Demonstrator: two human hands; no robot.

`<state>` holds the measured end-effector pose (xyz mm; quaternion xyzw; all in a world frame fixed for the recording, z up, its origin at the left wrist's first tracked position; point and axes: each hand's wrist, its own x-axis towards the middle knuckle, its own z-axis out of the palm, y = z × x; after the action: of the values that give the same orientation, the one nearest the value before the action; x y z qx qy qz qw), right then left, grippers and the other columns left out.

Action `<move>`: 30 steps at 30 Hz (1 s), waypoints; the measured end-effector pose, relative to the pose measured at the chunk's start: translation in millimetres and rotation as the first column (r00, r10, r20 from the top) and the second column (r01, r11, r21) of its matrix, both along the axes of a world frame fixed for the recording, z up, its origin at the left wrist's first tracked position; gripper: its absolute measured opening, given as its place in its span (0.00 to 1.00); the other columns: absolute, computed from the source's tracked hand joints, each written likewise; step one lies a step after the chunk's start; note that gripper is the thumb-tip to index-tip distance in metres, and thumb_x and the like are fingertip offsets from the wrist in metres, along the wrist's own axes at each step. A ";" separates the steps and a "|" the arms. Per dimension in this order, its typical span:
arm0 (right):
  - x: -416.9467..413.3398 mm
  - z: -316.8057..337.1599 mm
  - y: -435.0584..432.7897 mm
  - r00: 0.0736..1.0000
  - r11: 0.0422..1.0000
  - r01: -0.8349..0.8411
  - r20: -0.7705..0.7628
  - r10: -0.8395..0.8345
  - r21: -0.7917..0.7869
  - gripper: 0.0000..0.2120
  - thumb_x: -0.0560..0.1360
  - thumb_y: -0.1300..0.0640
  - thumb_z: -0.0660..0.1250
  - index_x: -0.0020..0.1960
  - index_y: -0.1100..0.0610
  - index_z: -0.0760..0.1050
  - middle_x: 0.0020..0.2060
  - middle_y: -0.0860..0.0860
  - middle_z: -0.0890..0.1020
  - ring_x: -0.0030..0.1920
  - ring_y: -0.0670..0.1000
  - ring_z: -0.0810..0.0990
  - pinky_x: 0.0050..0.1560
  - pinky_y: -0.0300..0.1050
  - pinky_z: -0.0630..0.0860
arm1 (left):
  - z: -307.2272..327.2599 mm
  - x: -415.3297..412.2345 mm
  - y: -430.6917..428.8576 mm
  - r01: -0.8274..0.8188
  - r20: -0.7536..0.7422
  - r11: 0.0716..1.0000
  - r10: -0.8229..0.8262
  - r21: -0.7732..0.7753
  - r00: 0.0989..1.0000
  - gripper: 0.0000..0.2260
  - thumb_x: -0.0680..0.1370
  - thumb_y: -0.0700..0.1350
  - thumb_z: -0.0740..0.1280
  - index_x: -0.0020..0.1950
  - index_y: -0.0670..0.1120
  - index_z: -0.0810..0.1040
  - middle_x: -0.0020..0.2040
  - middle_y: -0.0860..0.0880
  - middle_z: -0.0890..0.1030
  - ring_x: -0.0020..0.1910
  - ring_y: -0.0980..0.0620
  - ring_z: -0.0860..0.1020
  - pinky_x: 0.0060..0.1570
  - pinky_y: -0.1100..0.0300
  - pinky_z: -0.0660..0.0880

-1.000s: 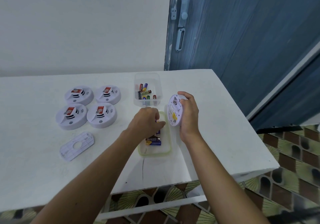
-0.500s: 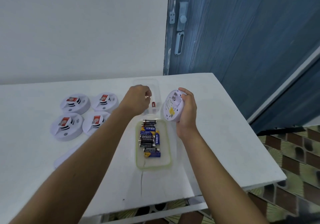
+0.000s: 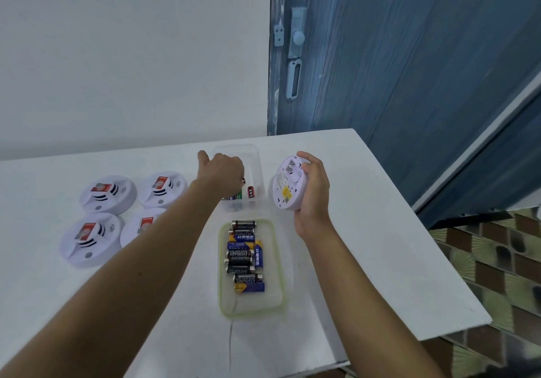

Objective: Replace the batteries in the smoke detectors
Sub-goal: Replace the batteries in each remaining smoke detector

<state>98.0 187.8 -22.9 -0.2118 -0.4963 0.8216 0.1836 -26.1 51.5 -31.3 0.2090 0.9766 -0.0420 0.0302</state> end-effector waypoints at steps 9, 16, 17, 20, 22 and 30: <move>-4.9 2.5 -0.4 1.000 1.000 -0.015 0.005 0.015 0.022 0.17 0.68 0.50 0.60 0.55 0.48 0.79 0.55 0.50 0.81 0.57 0.52 0.80 0.52 0.46 0.76 | 12.7 -3.6 -4.5 -0.002 0.029 0.952 -0.007 0.305 1.000 0.16 0.81 0.42 0.57 0.54 0.61 0.81 0.52 0.59 0.79 0.59 0.52 0.73 0.51 0.51 0.56; -4.9 2.7 -6.3 0.999 0.999 -0.044 -0.015 0.044 0.013 0.16 0.68 0.50 0.61 0.53 0.48 0.79 0.53 0.50 0.81 0.54 0.50 0.80 0.49 0.44 0.76 | 26.0 -7.8 -17.7 0.004 -0.003 0.995 -0.003 0.101 1.000 0.08 0.78 0.46 0.62 0.47 0.56 0.81 0.50 0.57 0.81 0.51 0.50 0.74 0.50 0.52 0.57; -4.5 2.8 -7.5 0.999 0.999 -0.050 -0.014 0.050 0.021 0.16 0.68 0.50 0.60 0.53 0.48 0.79 0.53 0.49 0.81 0.54 0.50 0.80 0.50 0.44 0.76 | 27.0 -5.5 -17.8 -0.004 -0.002 1.000 0.004 0.006 1.000 0.06 0.76 0.48 0.65 0.49 0.55 0.80 0.51 0.56 0.80 0.53 0.50 0.73 0.50 0.51 0.57; -3.3 2.7 -9.2 0.998 0.998 -0.058 -0.013 0.059 0.030 0.16 0.68 0.49 0.60 0.53 0.47 0.79 0.53 0.49 0.81 0.55 0.50 0.79 0.50 0.45 0.76 | 26.9 1.3 -15.5 -0.022 -0.004 0.978 0.022 -0.207 1.000 0.16 0.69 0.56 0.74 0.54 0.54 0.79 0.52 0.52 0.75 0.58 0.46 0.68 0.54 0.46 0.60; -2.3 3.2 -9.1 0.998 0.998 -0.059 -0.012 0.060 0.031 0.16 0.68 0.49 0.60 0.53 0.47 0.78 0.53 0.49 0.81 0.55 0.50 0.79 0.51 0.45 0.76 | 26.4 5.6 -13.5 -0.015 -0.003 0.969 0.015 -0.246 1.000 0.22 0.66 0.61 0.75 0.55 0.53 0.79 0.53 0.49 0.72 0.60 0.44 0.66 0.57 0.44 0.61; 3.3 4.9 -4.8 0.999 0.998 -0.043 -0.012 0.044 0.036 0.16 0.68 0.49 0.60 0.53 0.48 0.79 0.53 0.49 0.81 0.55 0.50 0.79 0.51 0.44 0.76 | 20.1 15.6 -13.6 0.023 -0.008 0.970 -0.025 -0.240 1.000 0.16 0.72 0.57 0.68 0.59 0.59 0.79 0.67 0.51 0.69 0.66 0.43 0.62 0.61 0.39 0.57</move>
<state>101.3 183.0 -18.0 -0.1926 -0.5144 0.8177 0.1725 -10.5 37.9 -11.2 0.2153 0.9619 -0.1614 0.0493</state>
